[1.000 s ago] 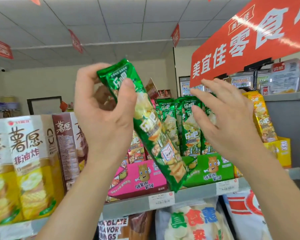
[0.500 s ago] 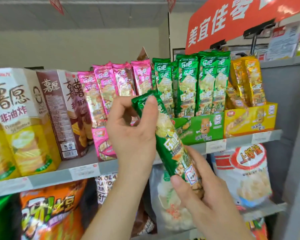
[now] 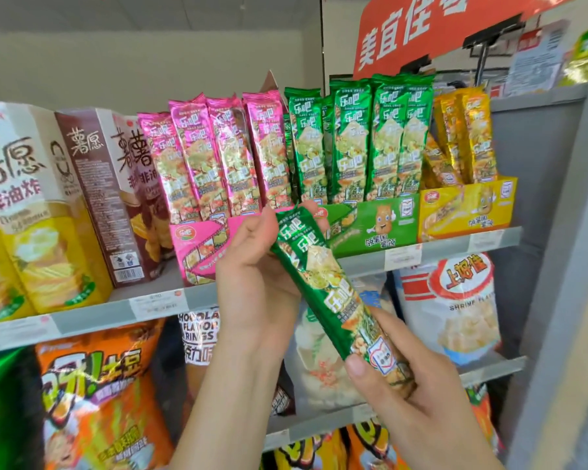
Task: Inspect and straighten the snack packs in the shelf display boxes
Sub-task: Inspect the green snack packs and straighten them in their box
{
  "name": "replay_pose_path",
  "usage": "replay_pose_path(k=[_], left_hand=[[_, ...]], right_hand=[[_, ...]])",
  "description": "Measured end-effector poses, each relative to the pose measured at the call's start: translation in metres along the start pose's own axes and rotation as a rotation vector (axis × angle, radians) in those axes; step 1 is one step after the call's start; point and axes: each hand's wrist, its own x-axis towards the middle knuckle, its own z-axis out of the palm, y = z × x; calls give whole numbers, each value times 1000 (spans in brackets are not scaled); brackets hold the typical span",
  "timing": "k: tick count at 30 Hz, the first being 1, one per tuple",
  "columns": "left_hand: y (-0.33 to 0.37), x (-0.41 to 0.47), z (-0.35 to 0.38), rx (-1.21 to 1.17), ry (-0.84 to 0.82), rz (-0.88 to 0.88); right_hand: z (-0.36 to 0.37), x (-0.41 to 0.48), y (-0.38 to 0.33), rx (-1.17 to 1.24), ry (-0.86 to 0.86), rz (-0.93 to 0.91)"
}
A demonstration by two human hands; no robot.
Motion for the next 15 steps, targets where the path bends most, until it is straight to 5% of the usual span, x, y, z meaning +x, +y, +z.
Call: replay_pose_path(k=[9,15], left_hand=[[-26,-37,-1,-146,153,-152],[-31,-70,-4,-6,387,-137]], right_hand=[[-45,-34,2,-142,53,9],[-57,-51,-5,-210,65,5]])
